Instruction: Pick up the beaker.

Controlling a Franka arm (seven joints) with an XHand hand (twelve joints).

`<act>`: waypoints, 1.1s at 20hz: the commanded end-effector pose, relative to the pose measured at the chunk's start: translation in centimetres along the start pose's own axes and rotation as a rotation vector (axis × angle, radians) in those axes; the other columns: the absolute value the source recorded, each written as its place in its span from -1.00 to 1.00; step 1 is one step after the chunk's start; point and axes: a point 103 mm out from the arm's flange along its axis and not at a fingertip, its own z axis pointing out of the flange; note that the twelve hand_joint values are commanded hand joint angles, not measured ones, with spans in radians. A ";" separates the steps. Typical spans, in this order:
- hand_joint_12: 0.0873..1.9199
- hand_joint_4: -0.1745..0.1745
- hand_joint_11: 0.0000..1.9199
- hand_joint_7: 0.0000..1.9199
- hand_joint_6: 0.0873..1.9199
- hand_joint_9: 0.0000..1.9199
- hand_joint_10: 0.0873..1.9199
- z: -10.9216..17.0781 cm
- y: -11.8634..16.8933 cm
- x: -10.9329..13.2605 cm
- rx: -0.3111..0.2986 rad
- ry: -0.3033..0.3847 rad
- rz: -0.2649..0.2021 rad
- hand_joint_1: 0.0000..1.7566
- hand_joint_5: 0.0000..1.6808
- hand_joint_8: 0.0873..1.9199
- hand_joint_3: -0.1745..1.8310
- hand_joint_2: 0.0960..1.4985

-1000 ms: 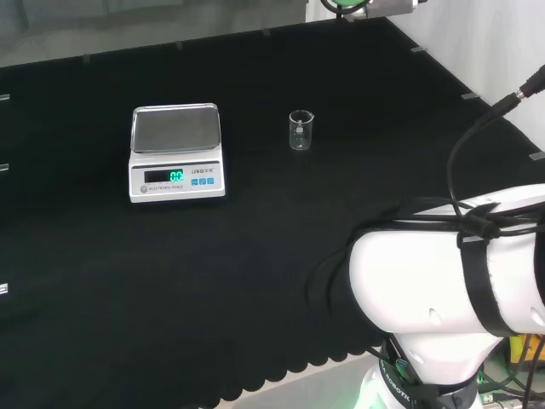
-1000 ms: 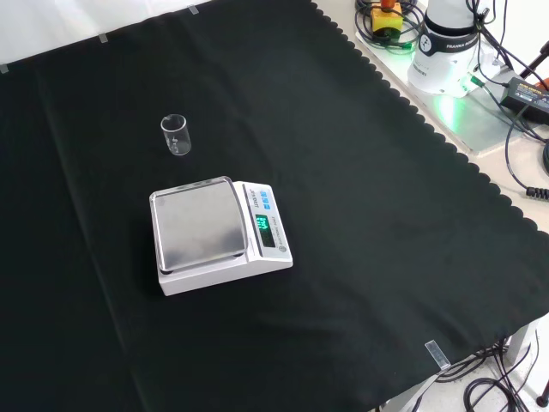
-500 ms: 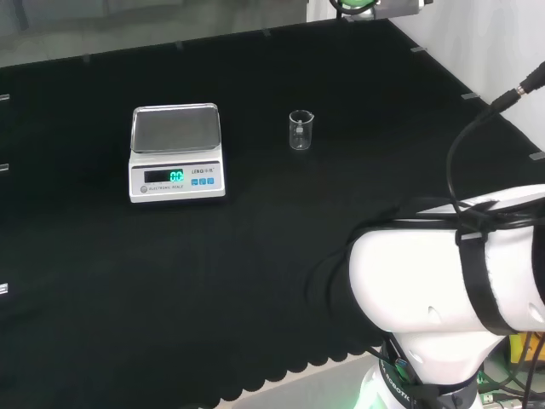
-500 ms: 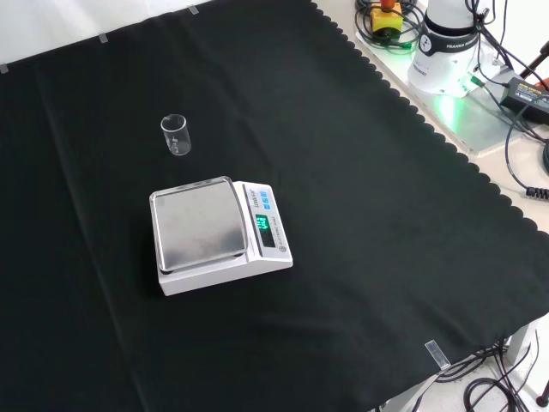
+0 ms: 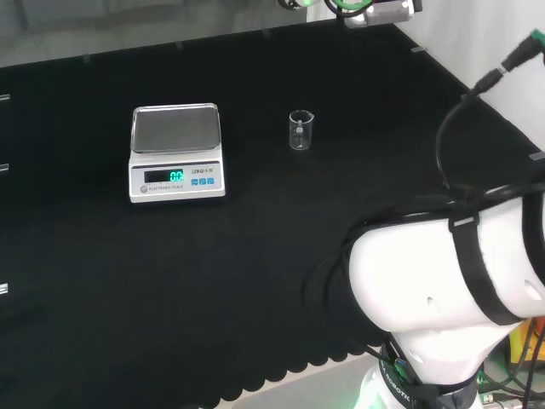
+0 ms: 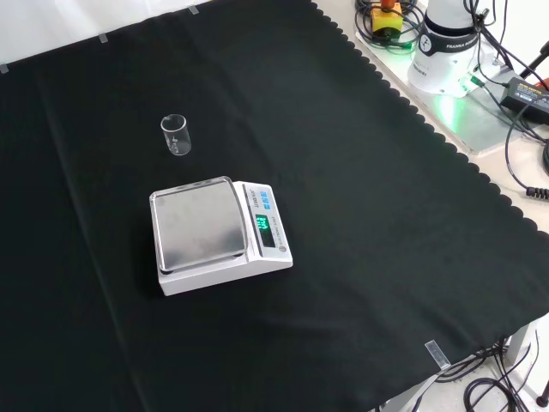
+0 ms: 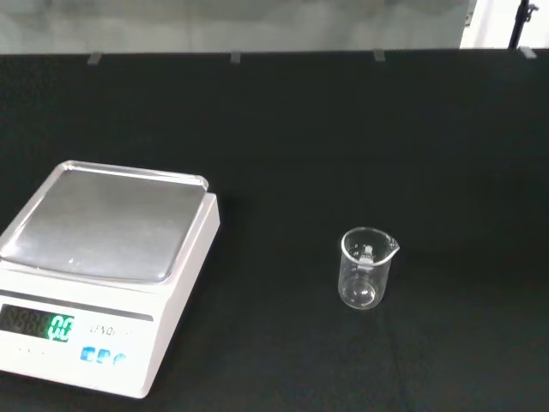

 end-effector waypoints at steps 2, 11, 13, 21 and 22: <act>0.45 -0.66 -0.68 -0.88 -1.00 -0.80 -0.11 3.2 5.8 -0.5 0.069 0.009 -0.014 -0.42 -0.62 -0.23 -0.37 0.14; 0.45 -0.66 -0.69 -0.88 -1.00 -0.80 -0.11 7.6 10.4 -2.0 0.150 0.036 0.028 -0.42 -0.57 -0.23 -0.37 0.14; 0.45 -0.66 -0.69 -0.88 -1.00 -0.80 -0.11 8.5 11.2 -2.3 0.163 0.031 0.032 -0.42 -0.55 -0.23 -0.37 0.14; 0.46 -0.67 -0.70 -0.87 -1.00 -0.80 -0.12 13.5 14.6 -4.4 0.214 0.061 0.062 -0.41 -0.53 -0.23 -0.38 0.14; 0.46 -0.67 -0.71 -0.87 -1.00 -0.80 -0.12 14.1 15.0 -4.6 0.222 0.061 0.065 -0.41 -0.53 -0.23 -0.38 0.14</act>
